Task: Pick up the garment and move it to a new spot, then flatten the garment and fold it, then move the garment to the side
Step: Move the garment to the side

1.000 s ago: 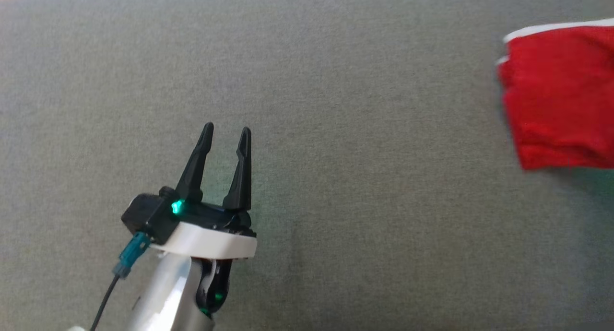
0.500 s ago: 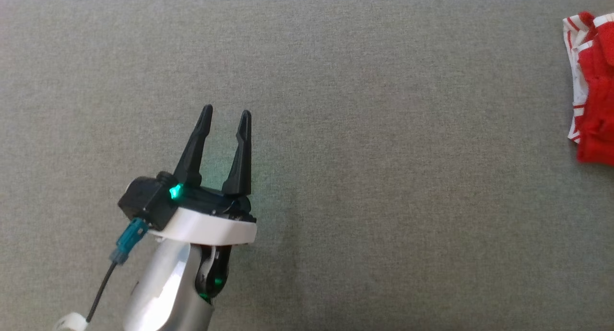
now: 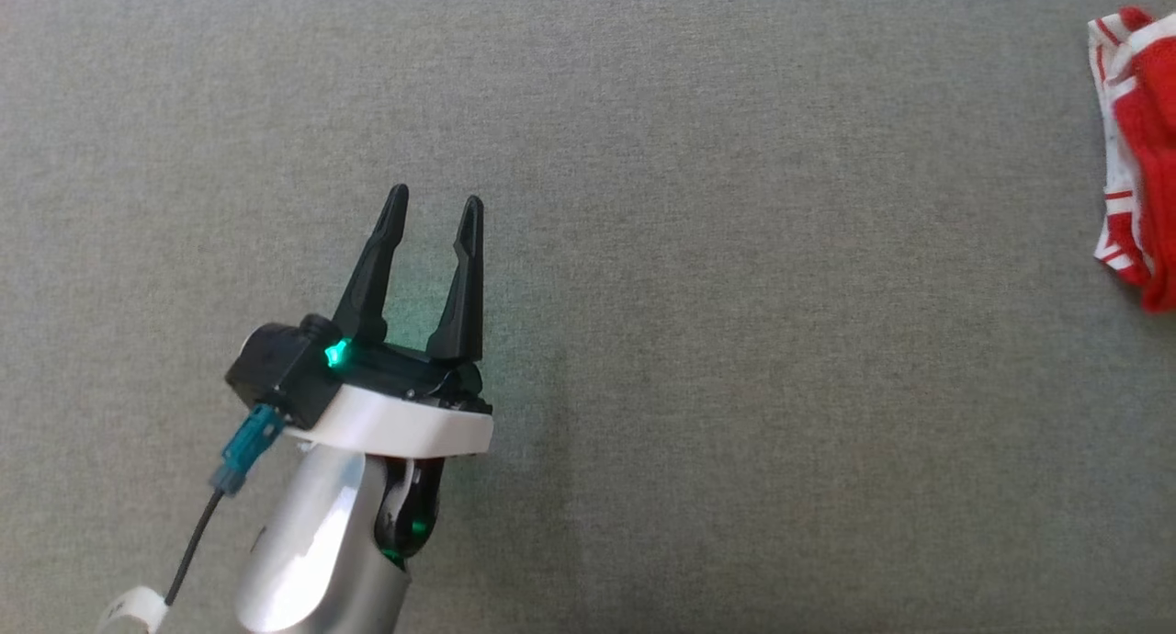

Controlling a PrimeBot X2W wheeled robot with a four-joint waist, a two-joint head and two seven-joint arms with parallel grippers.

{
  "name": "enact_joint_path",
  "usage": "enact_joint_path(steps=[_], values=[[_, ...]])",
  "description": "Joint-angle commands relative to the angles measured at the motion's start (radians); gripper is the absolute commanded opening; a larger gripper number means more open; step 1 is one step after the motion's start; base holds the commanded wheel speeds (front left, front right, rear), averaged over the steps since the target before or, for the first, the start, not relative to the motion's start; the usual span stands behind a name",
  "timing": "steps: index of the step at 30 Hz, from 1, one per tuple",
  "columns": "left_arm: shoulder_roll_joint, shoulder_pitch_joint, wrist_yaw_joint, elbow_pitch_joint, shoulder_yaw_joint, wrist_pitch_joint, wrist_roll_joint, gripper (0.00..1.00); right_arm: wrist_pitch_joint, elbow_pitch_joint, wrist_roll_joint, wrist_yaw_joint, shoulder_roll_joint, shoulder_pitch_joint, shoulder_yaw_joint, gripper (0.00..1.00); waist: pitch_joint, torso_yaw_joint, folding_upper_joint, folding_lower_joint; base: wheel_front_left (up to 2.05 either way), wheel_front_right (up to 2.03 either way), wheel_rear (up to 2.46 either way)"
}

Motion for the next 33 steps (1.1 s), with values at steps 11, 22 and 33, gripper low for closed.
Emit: enact_joint_path(steps=[11,22,33], values=[[0.007,-0.006,0.001,-0.028,0.073,-0.005,0.014,1.0,-0.114,-0.139,-0.052,-0.001,0.124,-0.011,-0.164,1.0,-0.091,-0.034,0.0,-0.0001,0.0,0.0,0.0],[0.007,0.062,0.001,-0.056,0.131,-0.005,0.014,1.0,-0.203,-0.464,0.054,-0.001,0.45,0.139,-0.189,1.0,-0.209,-0.057,0.0,-0.0001,0.0,0.0,0.0],[0.007,0.157,0.002,-0.029,0.165,-0.005,-0.01,1.0,-0.315,-0.561,0.114,-0.001,0.676,0.403,-0.189,1.0,-0.284,-0.059,0.0,-0.0001,0.0,0.0,0.0]])
